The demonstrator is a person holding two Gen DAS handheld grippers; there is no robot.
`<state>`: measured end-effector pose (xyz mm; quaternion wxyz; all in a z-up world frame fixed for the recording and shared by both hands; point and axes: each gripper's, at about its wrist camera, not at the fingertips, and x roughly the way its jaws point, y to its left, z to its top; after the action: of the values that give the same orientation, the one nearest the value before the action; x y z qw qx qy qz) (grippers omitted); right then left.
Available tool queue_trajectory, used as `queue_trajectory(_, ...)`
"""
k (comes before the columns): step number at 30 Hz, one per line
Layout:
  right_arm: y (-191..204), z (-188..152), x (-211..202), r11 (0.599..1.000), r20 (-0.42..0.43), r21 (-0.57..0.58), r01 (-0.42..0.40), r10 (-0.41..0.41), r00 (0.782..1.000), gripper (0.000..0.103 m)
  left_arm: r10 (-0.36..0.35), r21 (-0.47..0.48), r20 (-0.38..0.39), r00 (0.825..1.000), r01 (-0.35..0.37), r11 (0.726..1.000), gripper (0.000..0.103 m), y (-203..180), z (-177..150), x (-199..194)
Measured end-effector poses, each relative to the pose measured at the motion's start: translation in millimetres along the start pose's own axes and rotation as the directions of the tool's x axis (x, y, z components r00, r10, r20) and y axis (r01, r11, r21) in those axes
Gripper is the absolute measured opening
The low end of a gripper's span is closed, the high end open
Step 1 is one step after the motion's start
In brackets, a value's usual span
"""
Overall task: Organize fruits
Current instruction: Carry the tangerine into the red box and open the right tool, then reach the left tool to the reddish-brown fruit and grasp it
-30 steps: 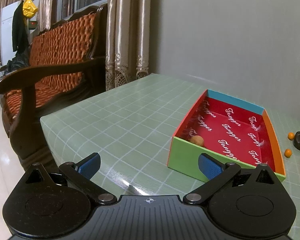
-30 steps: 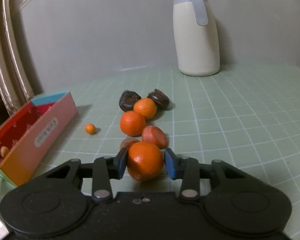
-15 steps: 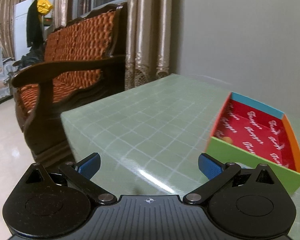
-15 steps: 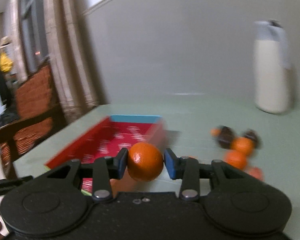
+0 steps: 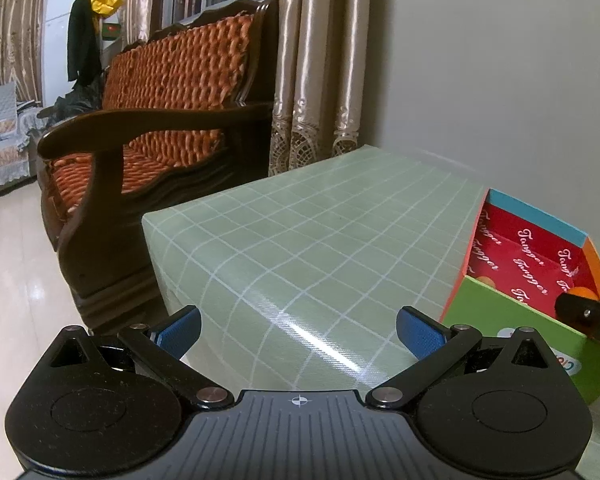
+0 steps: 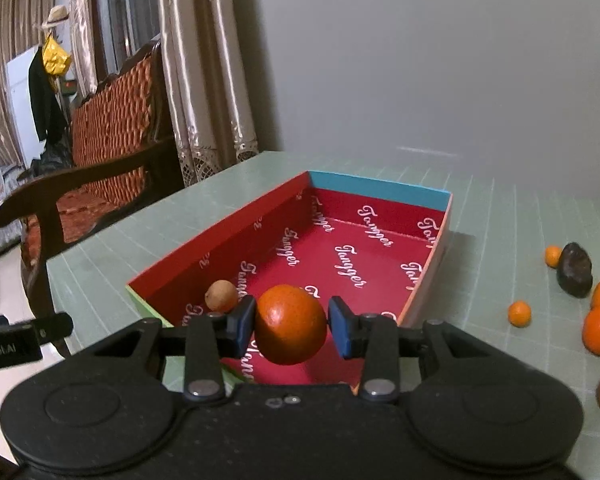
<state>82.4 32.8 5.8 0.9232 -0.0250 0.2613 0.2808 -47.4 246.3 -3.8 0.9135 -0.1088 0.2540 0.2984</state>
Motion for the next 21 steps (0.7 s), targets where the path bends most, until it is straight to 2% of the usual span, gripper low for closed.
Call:
queue_trajectory(3, 0.5, -2.4, -5.6, 1.000, -0.004, -0.017, -0.013, 0.013, 1.000, 0.040, -0.006, 0.008, -0.004, 1.000, 0.006, 1.000, 0.103, -4.5, -0.2, -0.1)
queue_trajectory(5, -0.7, -3.3, -9.6, 0.999, 0.007, -0.016, -0.038, 0.038, 0.999, 0.047, -0.009, 0.021, 0.004, 1.000, 0.009, 1.000, 0.103, -10.1, -0.7, -2.2)
queue_trajectory(7, -3.5, -2.7, -18.2, 0.998, 0.029, -0.011, -0.064, 0.064, 0.998, 0.072, -0.012, 0.040, 0.015, 1.000, 0.011, 0.999, 0.103, -16.5, -1.6, -5.0)
queue_trajectory(8, -5.3, -2.2, -26.4, 0.998, 0.065, -0.010, -0.060, 0.061, 0.996, 0.096, -0.015, 0.050, 0.020, 1.000, 0.014, 0.999, 0.103, -20.1, -1.9, -6.3)
queue_trajectory(9, -7.3, -2.1, -38.1, 0.999, 0.118, -0.016, -0.042, 0.043, 0.992, 0.102, -0.018, 0.060, 0.025, 1.000, 0.017, 0.998, 0.103, -23.7, -2.4, -7.9)
queue_trajectory(12, -17.0, -3.8, -74.4, 0.999, 0.271, -0.040, 0.036, -0.023, 0.962, 0.103, -0.035, 0.091, 0.042, 0.999, 0.031, 0.995, 0.103, -37.3, -4.1, -14.1)
queue_trajectory(14, -28.3, -6.1, -92.2, 0.991, 0.315, -0.025, 0.129, -0.114, 0.942, 0.103, -0.051, 0.111, 0.051, 0.997, 0.045, 0.993, 0.103, -47.6, -5.4, -18.3)
queue_trajectory(15, -36.9, -7.0, -96.2, 0.987, 0.305, -0.011, 0.158, -0.147, 0.941, 0.103, -0.062, 0.122, 0.054, 0.997, 0.055, 0.991, 0.103, -53.5, -6.1, -20.5)
queue_trajectory(16, -48.4, -7.0, -97.0, 0.985, 0.269, 0.009, 0.171, -0.167, 0.949, 0.103, -0.074, 0.131, 0.057, 0.996, 0.066, 0.989, 0.103, -58.9, -6.6, -23.0)
queue_trajectory(18, -79.5, -9.1, -98.2, 0.985, 0.194, 0.089, 0.147, -0.162, 0.968, 0.103, -0.105, 0.155, 0.069, 0.992, 0.094, 0.983, 0.103, -71.7, -8.1, -29.8)
queue_trajectory(19, -94.5, -13.7, -102.3, 0.978, 0.195, 0.146, 0.147, -0.174, 0.965, 0.103, -0.120, 0.169, 0.077, 0.990, 0.106, 0.980, 0.103, -77.9, -9.1, -33.7)
queue_trajectory(21, -122.9, -23.2, -114.5, 0.938, 0.216, 0.269, 0.217, -0.279, 0.936, 0.103, -0.155, 0.207, 0.099, 0.983, 0.132, 0.969, 0.103, -94.3, -11.9, -42.6)
